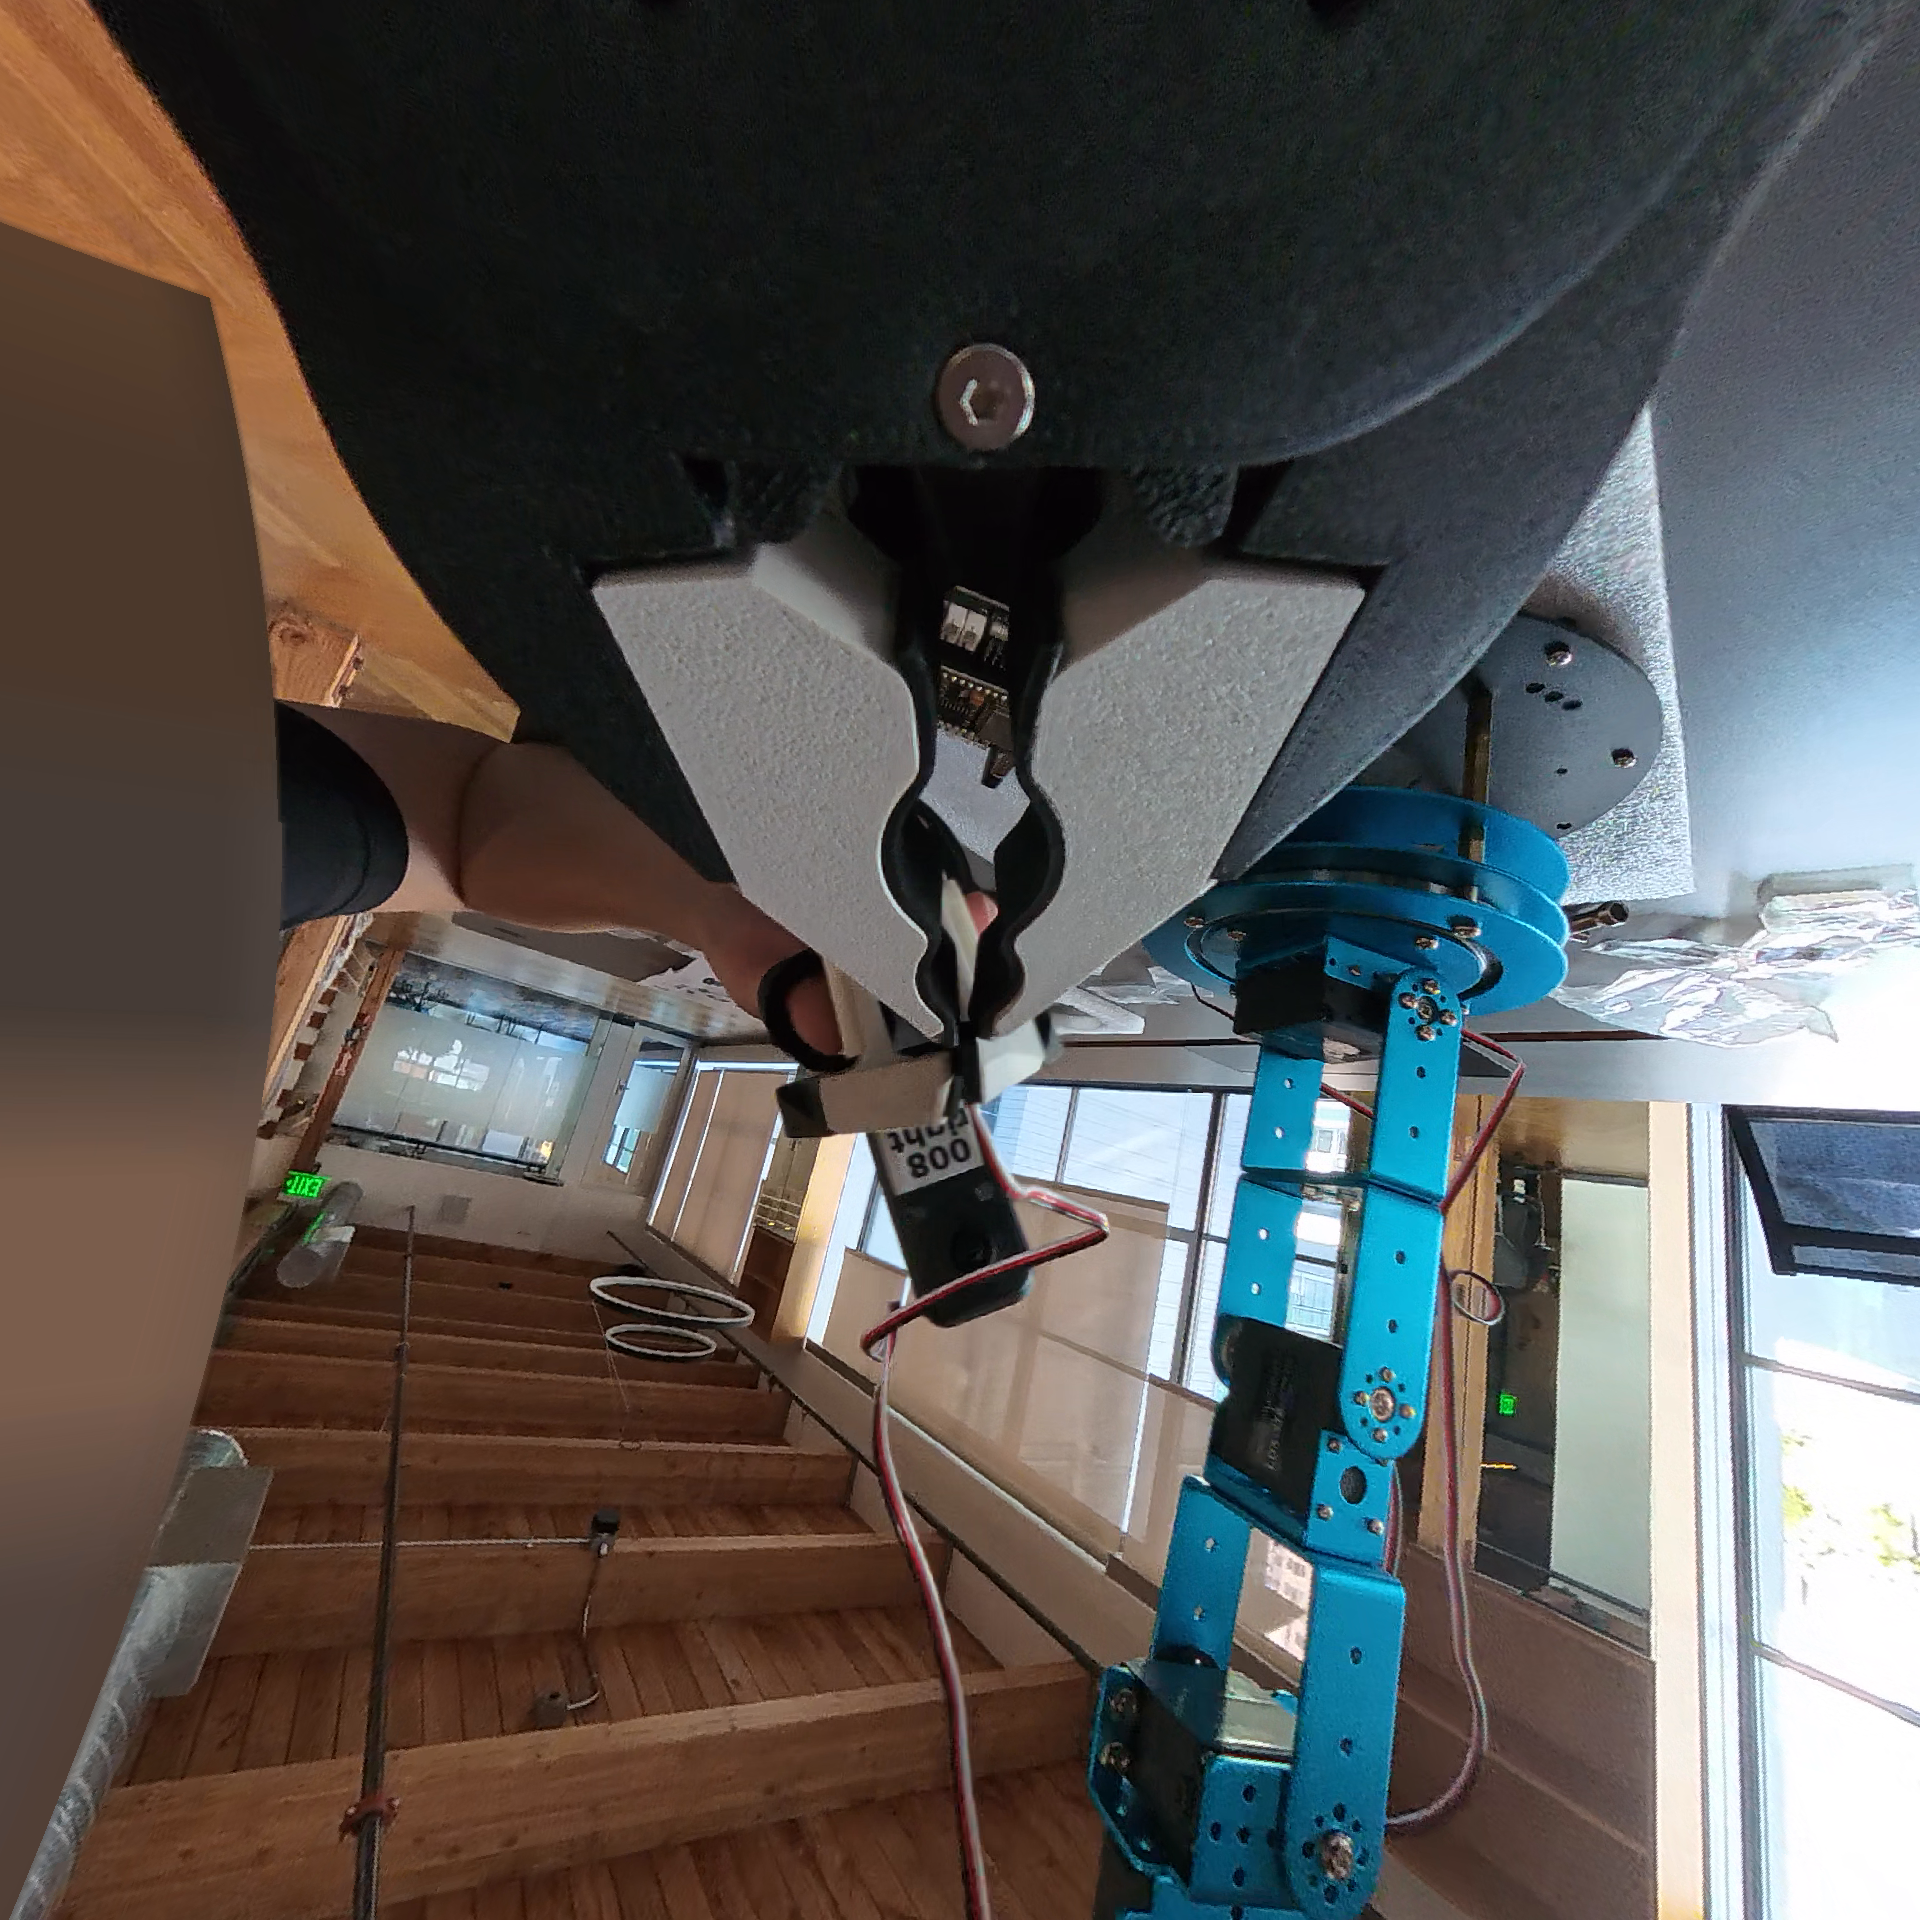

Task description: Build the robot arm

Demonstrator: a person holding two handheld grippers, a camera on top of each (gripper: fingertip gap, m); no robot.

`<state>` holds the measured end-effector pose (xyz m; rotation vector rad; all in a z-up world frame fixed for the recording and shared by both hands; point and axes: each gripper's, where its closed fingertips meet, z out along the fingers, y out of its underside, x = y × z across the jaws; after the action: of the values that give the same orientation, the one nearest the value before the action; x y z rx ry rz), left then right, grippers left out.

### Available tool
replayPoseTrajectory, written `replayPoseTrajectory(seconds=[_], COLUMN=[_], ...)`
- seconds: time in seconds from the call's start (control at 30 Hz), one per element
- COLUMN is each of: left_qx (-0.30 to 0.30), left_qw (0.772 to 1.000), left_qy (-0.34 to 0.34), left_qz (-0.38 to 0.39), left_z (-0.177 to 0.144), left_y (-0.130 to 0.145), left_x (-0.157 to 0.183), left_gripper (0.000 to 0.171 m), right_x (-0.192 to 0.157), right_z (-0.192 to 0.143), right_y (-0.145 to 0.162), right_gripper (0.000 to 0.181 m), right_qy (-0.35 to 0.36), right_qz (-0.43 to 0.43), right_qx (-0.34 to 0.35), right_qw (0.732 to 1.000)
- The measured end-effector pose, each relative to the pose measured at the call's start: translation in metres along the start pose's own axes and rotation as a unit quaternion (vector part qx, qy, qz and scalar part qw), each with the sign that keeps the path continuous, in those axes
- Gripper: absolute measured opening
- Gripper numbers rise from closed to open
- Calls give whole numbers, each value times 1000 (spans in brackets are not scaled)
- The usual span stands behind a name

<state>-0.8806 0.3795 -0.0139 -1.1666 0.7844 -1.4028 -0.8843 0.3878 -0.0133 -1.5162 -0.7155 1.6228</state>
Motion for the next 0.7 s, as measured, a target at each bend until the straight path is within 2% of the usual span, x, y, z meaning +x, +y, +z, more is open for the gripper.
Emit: replayPoseTrajectory(seconds=[0.13,0.2,0.27,0.4,0.47,0.57,0.7], left_qx=[2,3,1,1,8,4,4], left_qw=[1000,1000,1000,1000,999,999,999], left_qy=[-4,-11,-11,-25,-32,-34,-32], left_qz=[0,-2,-10,9,16,18,13], left_z=[2,3,5,10,12,17,24], left_y=[-2,-4,-7,-13,-16,-15,-11], left_x=[-2,-4,-2,3,6,8,9], left_gripper=[0,0,0,0,0,1,0], right_x=[-6,-7,-6,-11,-3,-7,-18], right_z=[-1,0,0,-2,-7,-10,-12], right_y=[-5,-8,-8,-15,-18,-21,-23], right_gripper=[1,11,1,14,23,23,2], right_qy=[-8,-10,2,-1,26,7,-20], right_qz=[-25,-19,-26,-26,-16,-3,-18], right_qx=[5,9,3,9,15,24,22], right_qw=[1000,1000,1000,1000,999,1000,999])
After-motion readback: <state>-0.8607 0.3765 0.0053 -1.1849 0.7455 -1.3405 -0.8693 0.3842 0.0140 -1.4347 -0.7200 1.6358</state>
